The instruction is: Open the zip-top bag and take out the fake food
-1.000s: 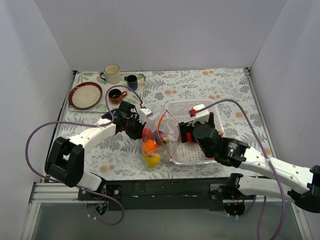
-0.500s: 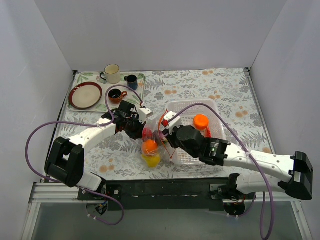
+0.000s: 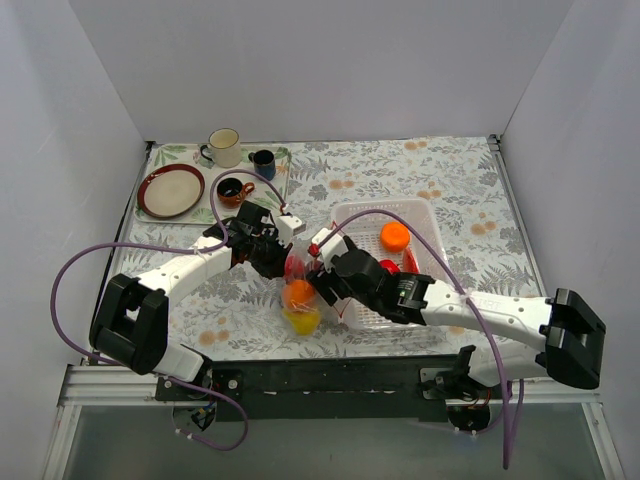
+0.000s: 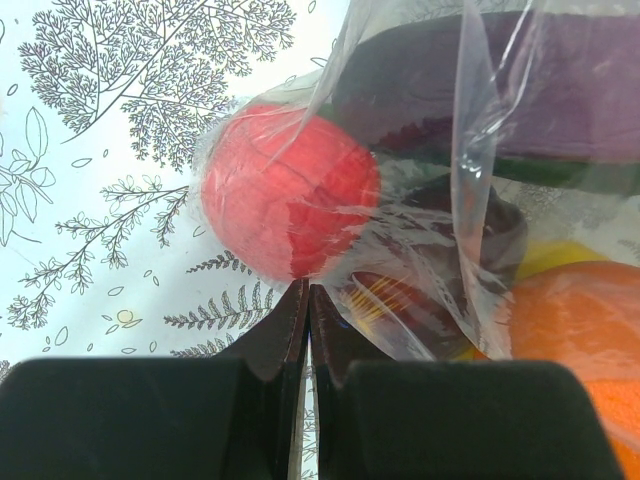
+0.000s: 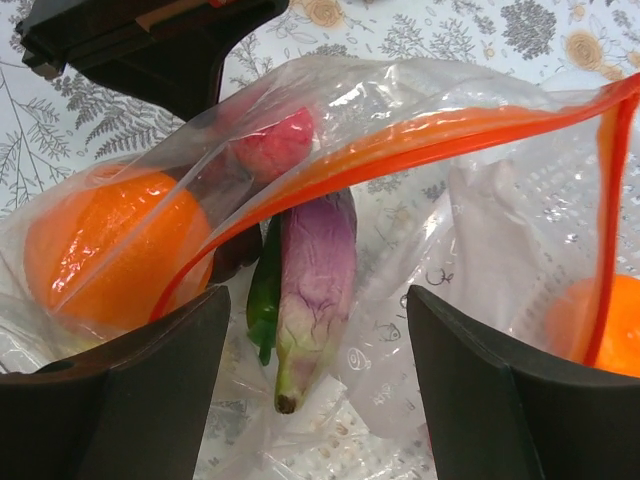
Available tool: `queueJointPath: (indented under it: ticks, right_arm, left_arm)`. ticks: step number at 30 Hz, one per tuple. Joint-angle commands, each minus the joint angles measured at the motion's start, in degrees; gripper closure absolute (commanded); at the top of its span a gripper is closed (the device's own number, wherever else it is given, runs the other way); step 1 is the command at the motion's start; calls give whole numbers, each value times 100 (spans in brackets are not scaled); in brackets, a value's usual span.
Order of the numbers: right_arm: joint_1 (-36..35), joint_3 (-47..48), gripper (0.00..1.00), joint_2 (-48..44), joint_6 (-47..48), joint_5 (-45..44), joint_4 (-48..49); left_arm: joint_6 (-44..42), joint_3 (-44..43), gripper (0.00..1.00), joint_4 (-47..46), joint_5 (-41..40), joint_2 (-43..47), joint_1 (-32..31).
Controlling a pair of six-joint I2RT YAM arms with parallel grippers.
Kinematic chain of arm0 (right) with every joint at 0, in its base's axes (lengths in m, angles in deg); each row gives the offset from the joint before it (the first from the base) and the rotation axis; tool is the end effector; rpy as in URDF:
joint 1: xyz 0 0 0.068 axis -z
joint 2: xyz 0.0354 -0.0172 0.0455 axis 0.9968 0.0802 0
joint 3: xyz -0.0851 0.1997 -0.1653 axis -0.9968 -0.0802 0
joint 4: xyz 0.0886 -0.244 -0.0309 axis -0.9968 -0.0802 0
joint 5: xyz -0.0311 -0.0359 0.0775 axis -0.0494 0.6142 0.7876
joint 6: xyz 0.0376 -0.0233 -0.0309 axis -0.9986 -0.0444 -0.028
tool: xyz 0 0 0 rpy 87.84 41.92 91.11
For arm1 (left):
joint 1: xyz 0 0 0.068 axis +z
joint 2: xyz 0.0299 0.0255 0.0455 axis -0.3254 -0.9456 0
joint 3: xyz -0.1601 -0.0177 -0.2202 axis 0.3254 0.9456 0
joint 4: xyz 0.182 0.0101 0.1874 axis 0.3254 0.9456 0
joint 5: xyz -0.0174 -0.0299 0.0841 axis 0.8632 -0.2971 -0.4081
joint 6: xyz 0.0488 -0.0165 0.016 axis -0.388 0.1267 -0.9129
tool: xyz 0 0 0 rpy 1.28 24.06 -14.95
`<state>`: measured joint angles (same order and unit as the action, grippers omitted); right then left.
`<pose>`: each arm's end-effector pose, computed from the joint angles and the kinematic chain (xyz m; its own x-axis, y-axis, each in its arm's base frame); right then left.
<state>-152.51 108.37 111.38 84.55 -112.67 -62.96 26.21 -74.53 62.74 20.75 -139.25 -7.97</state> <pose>0.1243 0.2551 0.2717 -0.2004 -0.4129 -0.8885 -0.6813 0.7104 -0.1765 0.2432 -0.1378 0.2083 -0.9433 0.0770 -0.3228 0.2290 0.8550 -0.4654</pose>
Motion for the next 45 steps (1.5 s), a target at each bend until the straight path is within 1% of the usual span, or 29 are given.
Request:
queueJointPath:
  ticks: [1, 2, 4, 5, 7, 8, 10, 11, 12, 17, 23, 24, 27, 30, 31, 33, 34, 36, 40, 41, 42, 43, 44, 45]
  right_arm:
    - [14, -162, 23, 173, -6, 242, 359]
    - [23, -188, 28, 217, -32, 277, 507]
    - [31, -188, 35, 340, -94, 348, 509]
    - [31, -180, 45, 393, -146, 400, 491]
    - [31, -171, 55, 490, -182, 445, 439]
    - [31, -153, 66, 516, -208, 436, 421]
    - [31, -136, 80, 464, -217, 418, 421]
    - [31, -136, 93, 411, -217, 384, 421]
    - [31, -101, 99, 280, -226, 348, 421]
    - [31, 180, 99, -309, -217, -64, -176]
    - [31, 50, 99, -1495, -664, -706, -783]
    - [31, -21, 99, -1844, -700, -759, -862]
    - [40, -179, 99, -2382, -946, -987, -1177]
    - [31, -162, 99, -2717, -1218, -1505, -1871]
    - [31, -119, 99, -2875, -1332, -1941, -2212]
    - [31, -13, 99, -3138, -1596, -2304, -2610]
    - [31, 31, 99, -3244, -1728, -2628, -2733]
    - [32, 127, 99, -3577, -2053, -2912, -2980]
    - [31, 128, 99, -4097, -1923, -2746, -2690]
    - [31, 172, 99, -4133, -2149, -2824, -2778]
    - [31, 233, 99, -4107, -2377, -2999, -3318]
    - [31, 373, 99, -4037, -3049, -3288, -3637]
    - [31, 383, 99, -3949, -3152, -3351, -3822]
    - [40, 348, 99, -3748, -3179, -3352, -3911]
  left_arm:
    - [-11, -112, 100, -37, 80, 186, 7]
    - [-11, -112, 100, -37, 97, 186, 7]
    - [6, -130, 100, -55, 115, 195, 7]
    - [6, -130, 100, -46, 115, 195, 7]
    - [15, -156, 100, -29, 115, 203, 7]
    - [7, -156, 100, -29, 115, 212, 7]
    - [6, -165, 100, -20, 106, 221, 7]
    - [6, -156, 100, -29, 98, 212, 7]
    - [24, -156, 100, -37, 98, 203, 7]
    - [51, -139, 100, -99, 124, 160, 7]
    - [-116, -42, 100, -239, -323, 168, 77]
    - [-160, -33, 100, -266, -394, 177, 112]
    - [-327, -59, 100, -292, -674, 186, 270]
    - [-555, -217, 100, -284, -982, 230, 515]
    - [-669, -340, 100, -266, -1010, 273, 708]
    - [-766, -481, 100, -196, -966, 309, 1043]
    - [-819, -638, 100, -117, -861, 309, 1235]
    - [-829, -753, 100, -29, -756, 318, 1368]
    - [-452, -859, 100, 356, 7, 283, 1386]
    - [-190, -885, 100, 428, 436, 239, 1352]
    - [-48, -894, 100, 498, 562, 169, 1325]
    - [41, -886, 100, 603, 703, 29, 1221]
    - [102, -825, 100, 622, 826, -51, 1150]
    - [199, -772, 96, 639, 871, -104, 1080]
